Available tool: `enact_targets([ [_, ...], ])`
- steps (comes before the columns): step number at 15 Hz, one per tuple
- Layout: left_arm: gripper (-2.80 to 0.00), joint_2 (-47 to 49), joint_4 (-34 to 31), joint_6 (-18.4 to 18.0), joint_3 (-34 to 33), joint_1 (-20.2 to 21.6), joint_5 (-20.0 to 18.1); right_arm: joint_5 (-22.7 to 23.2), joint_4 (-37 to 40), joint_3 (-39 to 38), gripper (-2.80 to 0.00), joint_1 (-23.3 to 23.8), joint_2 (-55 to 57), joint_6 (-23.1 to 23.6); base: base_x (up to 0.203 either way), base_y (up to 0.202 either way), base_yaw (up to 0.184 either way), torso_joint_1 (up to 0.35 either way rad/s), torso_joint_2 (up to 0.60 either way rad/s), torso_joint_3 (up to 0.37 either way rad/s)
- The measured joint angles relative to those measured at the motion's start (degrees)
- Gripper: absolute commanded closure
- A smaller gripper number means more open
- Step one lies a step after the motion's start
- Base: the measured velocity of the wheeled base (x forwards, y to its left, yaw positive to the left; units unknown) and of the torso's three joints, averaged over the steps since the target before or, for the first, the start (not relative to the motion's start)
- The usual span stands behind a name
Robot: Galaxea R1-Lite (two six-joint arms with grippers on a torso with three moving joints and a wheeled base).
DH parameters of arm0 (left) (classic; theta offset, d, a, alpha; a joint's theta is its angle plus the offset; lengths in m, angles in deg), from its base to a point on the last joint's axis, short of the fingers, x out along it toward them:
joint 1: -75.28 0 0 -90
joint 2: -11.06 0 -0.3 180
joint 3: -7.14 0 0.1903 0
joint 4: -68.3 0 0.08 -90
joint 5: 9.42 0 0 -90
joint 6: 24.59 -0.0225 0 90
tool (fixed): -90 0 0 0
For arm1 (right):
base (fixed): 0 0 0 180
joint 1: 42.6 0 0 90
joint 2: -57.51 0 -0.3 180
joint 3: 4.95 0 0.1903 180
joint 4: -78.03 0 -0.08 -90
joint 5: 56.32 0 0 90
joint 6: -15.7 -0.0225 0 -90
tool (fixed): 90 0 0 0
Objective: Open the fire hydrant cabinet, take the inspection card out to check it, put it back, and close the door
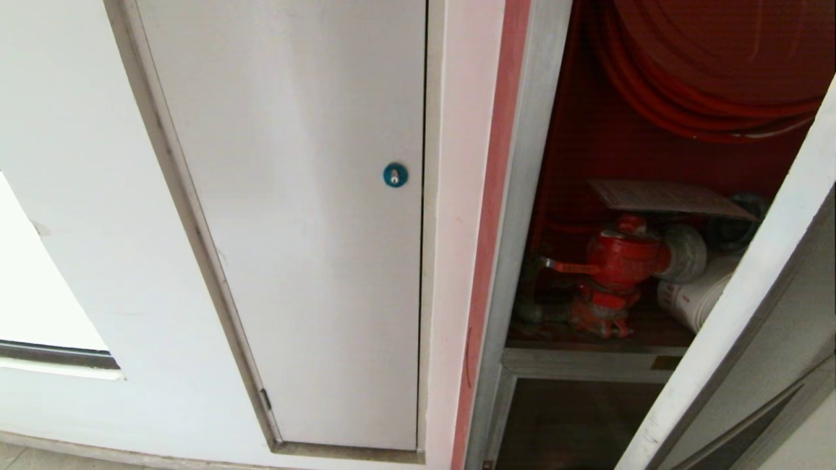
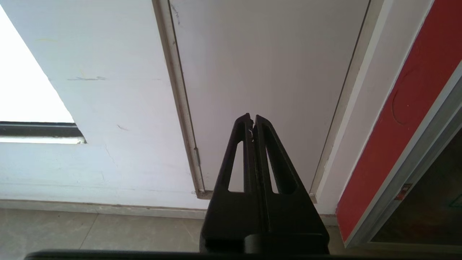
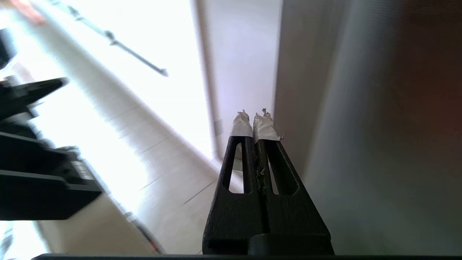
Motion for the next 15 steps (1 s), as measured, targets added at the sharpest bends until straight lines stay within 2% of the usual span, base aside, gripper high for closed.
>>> enact_targets([
  [4,0.0,0.0,0.0,0.0,0.0,0.0,0.0,2.5,-0.5,6.0,0.0,-0.9,10.6,2.6,0.0,0.0,0.0,0.0,0.0,0.0],
  [10,0.0,0.0,0.0,0.0,0.0,0.0,0.0,0.5,-9.8,9.3,0.0,-1.0,21.7,3.2,0.0,0.0,0.0,0.0,0.0,0.0],
  [15,0.0,0.0,0.0,0.0,0.0,0.0,0.0,-0.8,-11.6,15.0,0.0,-1.9,30.8,3.2,0.0,0.0,0.0,0.0,0.0,0.0],
])
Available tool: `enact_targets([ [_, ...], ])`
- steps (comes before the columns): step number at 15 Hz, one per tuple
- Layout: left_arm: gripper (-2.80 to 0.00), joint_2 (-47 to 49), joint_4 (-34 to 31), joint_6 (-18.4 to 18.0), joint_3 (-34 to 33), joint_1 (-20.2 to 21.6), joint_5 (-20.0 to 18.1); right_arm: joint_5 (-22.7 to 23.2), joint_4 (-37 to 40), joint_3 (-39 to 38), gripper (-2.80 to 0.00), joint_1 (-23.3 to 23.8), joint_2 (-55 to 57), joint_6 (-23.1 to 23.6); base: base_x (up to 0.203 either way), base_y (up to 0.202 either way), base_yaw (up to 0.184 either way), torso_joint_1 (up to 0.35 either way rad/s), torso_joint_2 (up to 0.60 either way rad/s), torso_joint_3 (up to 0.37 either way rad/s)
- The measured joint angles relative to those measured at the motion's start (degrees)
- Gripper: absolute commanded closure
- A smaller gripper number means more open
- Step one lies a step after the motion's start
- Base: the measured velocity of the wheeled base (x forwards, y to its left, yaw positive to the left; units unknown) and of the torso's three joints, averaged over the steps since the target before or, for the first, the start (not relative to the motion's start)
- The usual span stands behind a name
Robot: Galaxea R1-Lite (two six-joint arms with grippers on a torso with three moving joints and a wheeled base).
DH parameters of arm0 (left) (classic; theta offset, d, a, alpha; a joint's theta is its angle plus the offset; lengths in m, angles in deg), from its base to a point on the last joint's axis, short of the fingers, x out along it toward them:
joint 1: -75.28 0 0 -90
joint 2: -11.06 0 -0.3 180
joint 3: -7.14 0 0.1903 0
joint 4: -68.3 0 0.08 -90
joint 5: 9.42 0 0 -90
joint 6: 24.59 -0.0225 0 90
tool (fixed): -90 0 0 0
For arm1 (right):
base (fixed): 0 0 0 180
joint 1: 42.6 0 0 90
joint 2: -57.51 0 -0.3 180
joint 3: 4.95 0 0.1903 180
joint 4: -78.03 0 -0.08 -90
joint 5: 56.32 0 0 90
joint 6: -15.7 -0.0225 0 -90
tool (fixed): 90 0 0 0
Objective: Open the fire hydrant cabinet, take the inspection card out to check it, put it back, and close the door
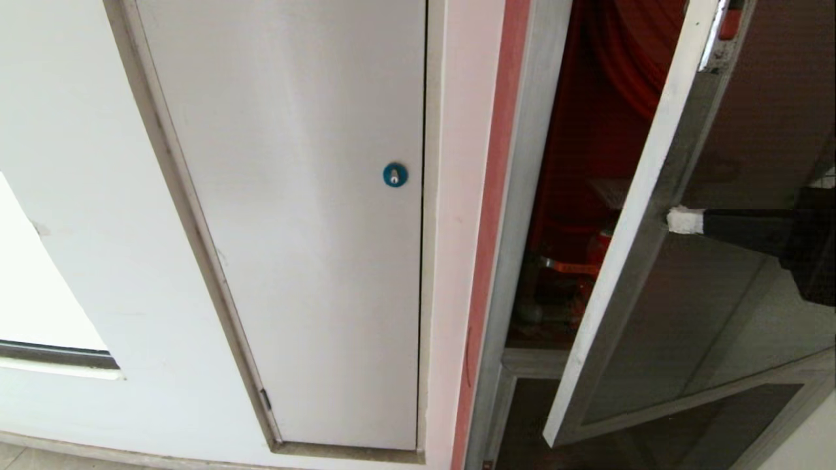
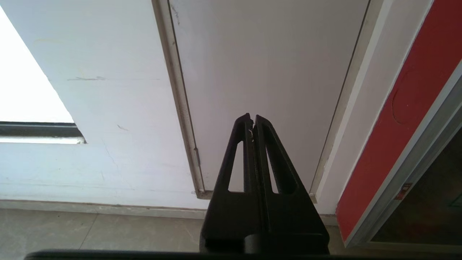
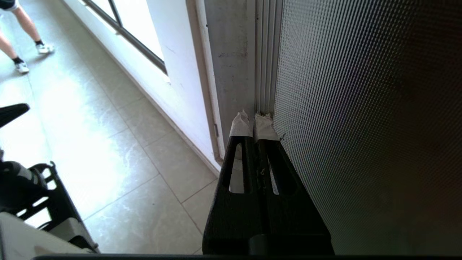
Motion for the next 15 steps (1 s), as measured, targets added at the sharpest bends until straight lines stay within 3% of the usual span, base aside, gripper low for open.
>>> enact_targets([
  [6,0.0,0.0,0.0,0.0,0.0,0.0,0.0,-8.1,-5.2,7.0,0.0,-3.9,10.4,-0.1,0.0,0.0,0.0,0.0,0.0,0.0],
  [9,0.0,0.0,0.0,0.0,0.0,0.0,0.0,-11.5,-9.6,8.9,0.0,-4.1,14.7,-0.1,0.0,0.0,0.0,0.0,0.0,0.0],
  [15,0.0,0.0,0.0,0.0,0.0,0.0,0.0,-16.2,-10.4,14.3,0.0,-4.2,21.3,0.0,0.0,0.0,0.0,0.0,0.0,0.0],
])
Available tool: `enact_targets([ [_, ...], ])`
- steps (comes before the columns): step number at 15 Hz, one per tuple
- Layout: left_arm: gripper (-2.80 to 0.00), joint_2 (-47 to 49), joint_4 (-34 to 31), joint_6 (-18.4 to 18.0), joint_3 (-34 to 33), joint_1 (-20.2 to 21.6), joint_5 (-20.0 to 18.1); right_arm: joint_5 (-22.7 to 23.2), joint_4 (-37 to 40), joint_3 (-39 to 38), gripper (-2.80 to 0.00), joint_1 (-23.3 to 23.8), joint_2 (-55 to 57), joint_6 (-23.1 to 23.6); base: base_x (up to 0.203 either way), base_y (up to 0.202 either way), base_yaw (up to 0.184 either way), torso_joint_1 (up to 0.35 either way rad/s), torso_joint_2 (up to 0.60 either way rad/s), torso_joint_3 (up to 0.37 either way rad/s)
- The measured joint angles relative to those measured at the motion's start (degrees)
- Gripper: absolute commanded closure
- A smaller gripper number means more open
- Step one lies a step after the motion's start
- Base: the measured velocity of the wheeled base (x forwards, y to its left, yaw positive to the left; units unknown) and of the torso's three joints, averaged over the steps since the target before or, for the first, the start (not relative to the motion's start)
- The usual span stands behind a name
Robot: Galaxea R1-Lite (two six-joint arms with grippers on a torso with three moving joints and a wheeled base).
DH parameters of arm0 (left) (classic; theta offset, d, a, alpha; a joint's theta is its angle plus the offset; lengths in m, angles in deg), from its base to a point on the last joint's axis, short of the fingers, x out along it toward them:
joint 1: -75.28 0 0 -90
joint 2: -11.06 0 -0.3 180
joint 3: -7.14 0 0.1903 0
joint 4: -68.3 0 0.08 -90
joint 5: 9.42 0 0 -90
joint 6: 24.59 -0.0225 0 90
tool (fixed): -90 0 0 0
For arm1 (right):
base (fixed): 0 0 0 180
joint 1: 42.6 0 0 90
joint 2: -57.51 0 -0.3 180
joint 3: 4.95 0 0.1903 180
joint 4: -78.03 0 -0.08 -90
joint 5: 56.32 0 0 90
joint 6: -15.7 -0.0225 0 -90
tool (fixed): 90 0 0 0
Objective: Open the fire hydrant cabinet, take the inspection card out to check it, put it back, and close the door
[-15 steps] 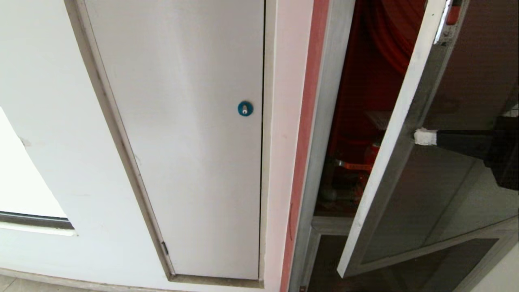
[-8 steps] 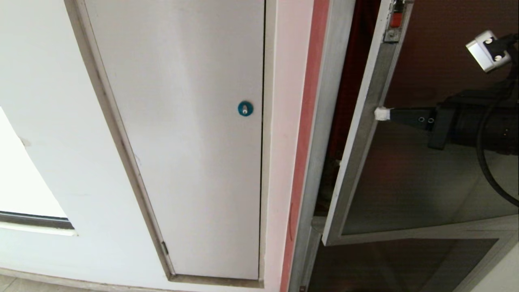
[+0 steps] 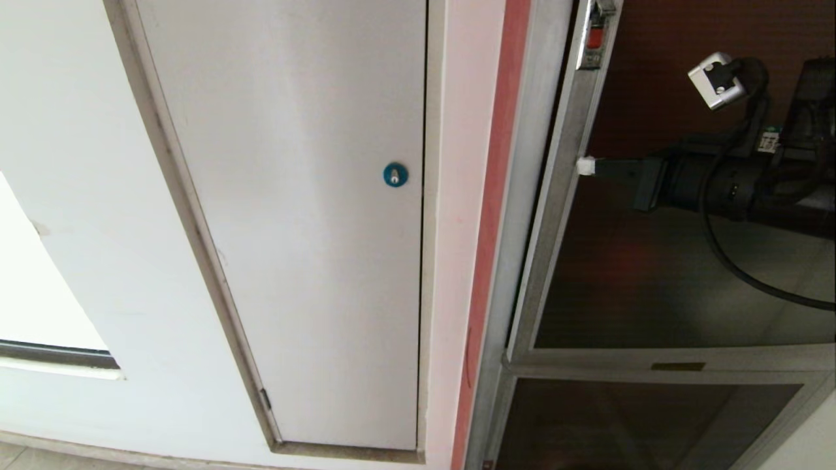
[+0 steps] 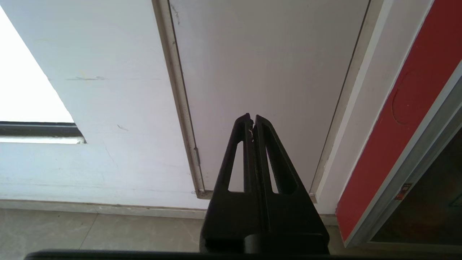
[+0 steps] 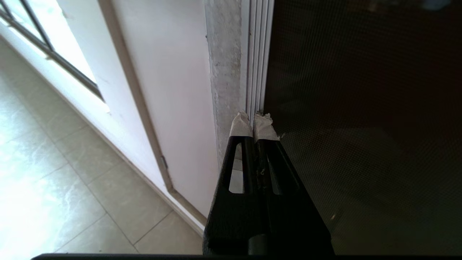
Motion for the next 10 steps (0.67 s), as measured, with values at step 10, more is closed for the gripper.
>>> enact_targets([
  [10,0.0,0.0,0.0,0.0,0.0,0.0,0.0,-4.2,-1.0,4.0,0.0,-0.1,5.5,-0.1,0.0,0.0,0.0,0.0,0.0,0.0],
])
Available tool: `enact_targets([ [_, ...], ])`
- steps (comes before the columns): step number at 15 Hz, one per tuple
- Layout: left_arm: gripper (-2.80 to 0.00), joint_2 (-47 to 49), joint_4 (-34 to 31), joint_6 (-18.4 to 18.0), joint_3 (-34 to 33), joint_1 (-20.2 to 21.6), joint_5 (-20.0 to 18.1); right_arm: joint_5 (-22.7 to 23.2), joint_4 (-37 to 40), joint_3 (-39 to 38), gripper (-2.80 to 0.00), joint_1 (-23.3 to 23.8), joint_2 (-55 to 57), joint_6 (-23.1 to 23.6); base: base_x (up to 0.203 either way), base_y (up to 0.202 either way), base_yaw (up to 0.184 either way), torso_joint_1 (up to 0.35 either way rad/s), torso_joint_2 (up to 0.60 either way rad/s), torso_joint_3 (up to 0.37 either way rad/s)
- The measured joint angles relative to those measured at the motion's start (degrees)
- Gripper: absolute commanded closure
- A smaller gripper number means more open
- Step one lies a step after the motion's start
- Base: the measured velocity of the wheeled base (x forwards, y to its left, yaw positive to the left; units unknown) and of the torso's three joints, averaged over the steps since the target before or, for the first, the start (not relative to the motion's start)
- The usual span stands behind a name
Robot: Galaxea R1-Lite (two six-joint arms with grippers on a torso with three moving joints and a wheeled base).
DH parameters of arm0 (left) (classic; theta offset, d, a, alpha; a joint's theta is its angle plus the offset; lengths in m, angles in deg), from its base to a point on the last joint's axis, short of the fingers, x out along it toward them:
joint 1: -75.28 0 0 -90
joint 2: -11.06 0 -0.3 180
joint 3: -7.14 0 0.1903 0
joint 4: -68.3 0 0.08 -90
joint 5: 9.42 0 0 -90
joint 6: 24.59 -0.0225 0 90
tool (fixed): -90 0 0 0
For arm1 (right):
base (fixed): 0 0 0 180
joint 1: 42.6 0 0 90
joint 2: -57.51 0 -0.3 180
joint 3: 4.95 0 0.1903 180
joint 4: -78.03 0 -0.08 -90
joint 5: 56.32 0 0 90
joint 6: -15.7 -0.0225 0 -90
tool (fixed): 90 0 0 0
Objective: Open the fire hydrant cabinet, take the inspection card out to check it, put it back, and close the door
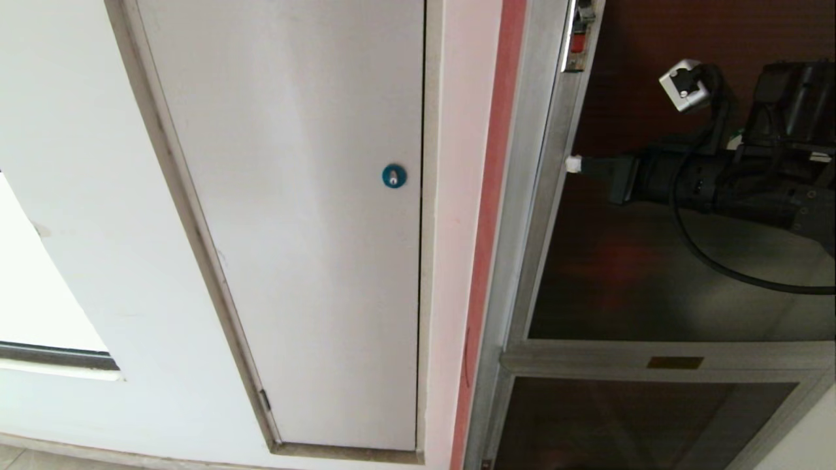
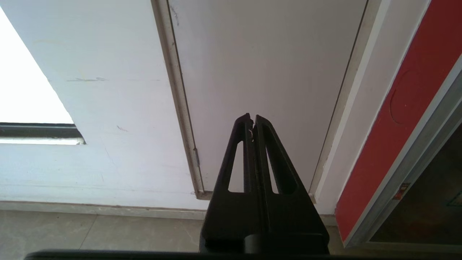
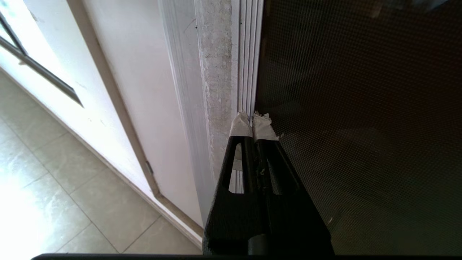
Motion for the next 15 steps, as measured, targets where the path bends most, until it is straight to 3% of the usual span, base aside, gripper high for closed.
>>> enact_targets([
  [9,0.0,0.0,0.0,0.0,0.0,0.0,0.0,-1.8,0.1,-0.2,0.0,-1.1,-1.6,0.0,0.0,0.0,0.0,0.0,0.0,0.0],
  [15,0.0,0.0,0.0,0.0,0.0,0.0,0.0,-1.5,4.6,0.1,0.0,-7.2,-11.0,0.1,0.0,0.0,0.0,0.0,0.0,0.0],
])
